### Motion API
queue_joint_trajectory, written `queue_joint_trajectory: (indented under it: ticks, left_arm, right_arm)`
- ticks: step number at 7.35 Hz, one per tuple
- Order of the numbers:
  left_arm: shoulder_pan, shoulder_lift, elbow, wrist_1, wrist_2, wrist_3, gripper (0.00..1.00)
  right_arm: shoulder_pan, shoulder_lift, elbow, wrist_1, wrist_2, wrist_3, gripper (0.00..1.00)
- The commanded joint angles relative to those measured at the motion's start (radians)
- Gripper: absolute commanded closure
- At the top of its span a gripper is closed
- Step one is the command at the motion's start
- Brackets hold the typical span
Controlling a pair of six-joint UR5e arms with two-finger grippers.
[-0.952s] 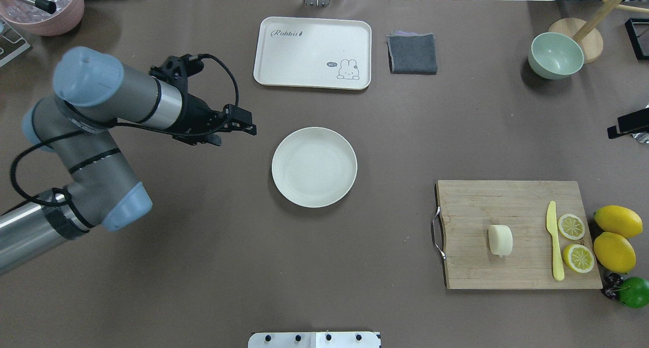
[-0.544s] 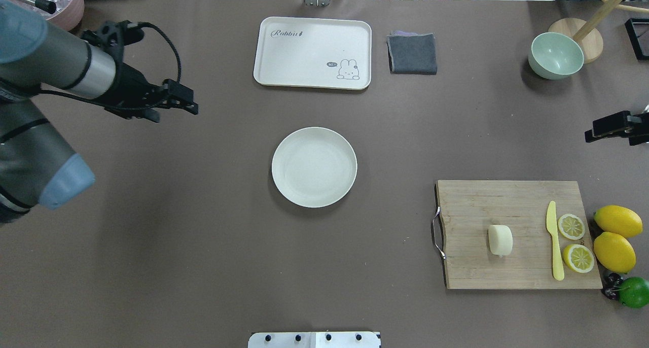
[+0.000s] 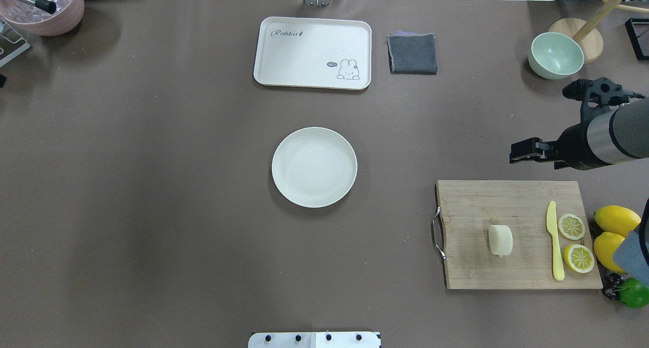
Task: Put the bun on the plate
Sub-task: 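Withdraw the left arm while the right arm reaches toward the cutting board, then lower the right gripper over the cream bun on the cutting board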
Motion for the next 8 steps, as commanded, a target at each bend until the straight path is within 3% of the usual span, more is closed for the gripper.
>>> queue_joint_trajectory:
  ticks: [1,2,3,8]
  left_arm:
    - [-0.168,0.010,0.099,0.191,-0.014,0.352,0.02]
    - [-0.200,0.001,0.176,0.214,-0.081,0.364,0.02]
    - [-0.211,0.011,0.180,0.195,-0.107,0.376,0.02]
    - [-0.199,0.010,0.187,0.199,-0.106,0.373,0.02]
  right_arm:
    - [-0.066,0.006,0.006,-0.006,-0.037,0.028,0.00]
    - [-0.081,-0.005,0.006,-0.006,-0.047,0.040,0.00]
    - [-0.127,-0.005,0.003,-0.007,-0.080,0.070,0.00]
    - [-0.314,-0.046,-0.009,0.008,-0.197,0.210,0.01]
